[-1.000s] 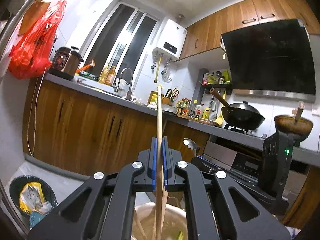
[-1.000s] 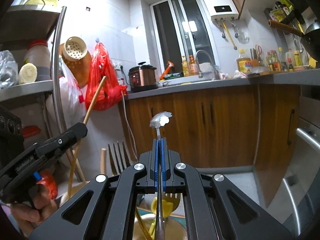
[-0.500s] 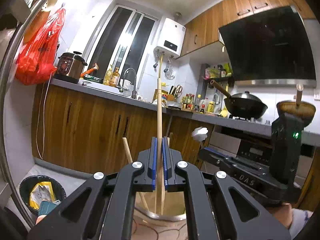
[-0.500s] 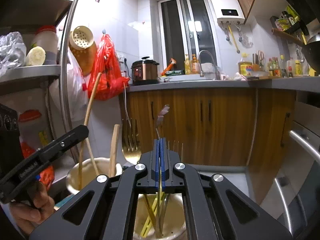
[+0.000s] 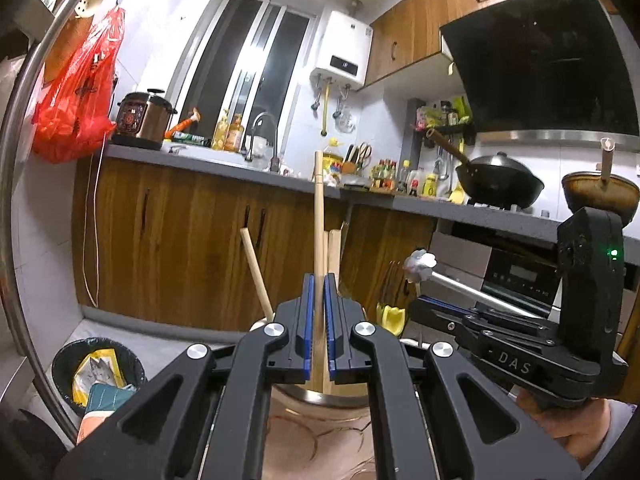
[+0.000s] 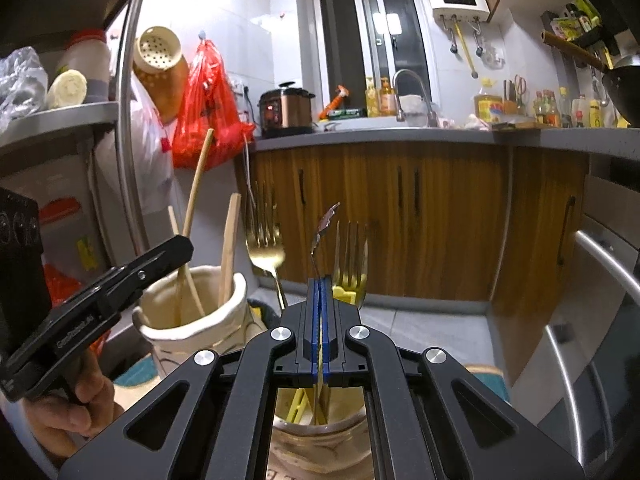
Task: Organize utensils
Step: 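Lower the chopstick into the larger pot with left tool while right lowers spoon into smaller pot, then move the left tool back to the chopsticks while the right tool moves to the yellow utensil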
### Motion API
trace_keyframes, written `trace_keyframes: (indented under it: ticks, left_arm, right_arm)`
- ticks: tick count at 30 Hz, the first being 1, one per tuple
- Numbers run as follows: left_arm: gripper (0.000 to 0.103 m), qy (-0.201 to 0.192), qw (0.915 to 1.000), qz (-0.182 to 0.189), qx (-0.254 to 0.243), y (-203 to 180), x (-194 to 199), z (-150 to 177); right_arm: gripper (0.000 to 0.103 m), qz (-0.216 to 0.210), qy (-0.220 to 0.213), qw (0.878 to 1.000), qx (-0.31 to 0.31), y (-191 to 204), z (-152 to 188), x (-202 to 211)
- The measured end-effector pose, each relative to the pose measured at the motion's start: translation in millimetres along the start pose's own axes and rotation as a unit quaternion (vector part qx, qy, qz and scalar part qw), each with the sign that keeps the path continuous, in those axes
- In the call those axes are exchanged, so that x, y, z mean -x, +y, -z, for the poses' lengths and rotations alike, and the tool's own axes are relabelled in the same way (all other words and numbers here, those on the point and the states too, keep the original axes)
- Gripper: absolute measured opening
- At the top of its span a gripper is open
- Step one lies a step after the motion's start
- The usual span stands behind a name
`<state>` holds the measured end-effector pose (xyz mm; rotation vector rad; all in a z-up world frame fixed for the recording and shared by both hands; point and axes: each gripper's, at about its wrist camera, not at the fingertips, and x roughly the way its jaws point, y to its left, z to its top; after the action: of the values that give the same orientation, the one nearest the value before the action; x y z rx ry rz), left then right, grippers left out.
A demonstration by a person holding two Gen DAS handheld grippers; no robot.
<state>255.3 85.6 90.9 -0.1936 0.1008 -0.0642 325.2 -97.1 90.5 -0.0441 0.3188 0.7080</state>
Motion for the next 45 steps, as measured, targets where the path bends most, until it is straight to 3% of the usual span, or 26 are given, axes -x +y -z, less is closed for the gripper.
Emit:
trace_keyframes:
  ticks: [9, 11, 15, 18, 29, 41, 45]
  left_arm:
    - [0.005, 0.018, 0.9997, -0.012, -0.009, 0.6, -2.4, 0.4]
    - [0.009, 0.019, 0.9997, -0.01, -0.009, 1.0, -0.7, -0.7]
    - [0.041, 0.009, 0.9998, -0.013, -0.008, -1.1, 7.5, -5.3]
    - [0.057, 0.009, 0.9999, -0.012, -0.005, -3.2, 17.2, -7.4]
    - [0.059, 0.035, 0.9988, -0.03, -0.015, -7.4, 52.0, -10.2]
    - [0.063, 0.065, 0.997, -0.04, -0.016, -16.9, 81.3, 4.0]
    - [0.069, 0.101, 0.9933, -0.054, -0.019, -19.0, 81.3, 13.8]
  right_arm:
    - [0.002, 0.002, 0.02, 1.0, -0.005, -4.3, 4.3, -5.0]
    - [0.002, 0.002, 0.023, 1.0, -0.006, -4.5, 4.4, -6.3]
    - [0.005, 0.001, 0.029, 1.0, -0.008, -3.9, 5.0, -7.2]
    - [0.021, 0.0, 0.028, 1.0, -0.014, -5.6, 3.7, -4.2]
    - [0.026, 0.015, 0.025, 1.0, -0.008, -5.6, 12.0, 38.2]
    - [0.027, 0.021, 0.064, 0.997, -0.039, -12.7, 37.2, 59.5]
    - [0.031, 0.023, 0.088, 0.995, -0.047, -10.0, 47.4, 61.5]
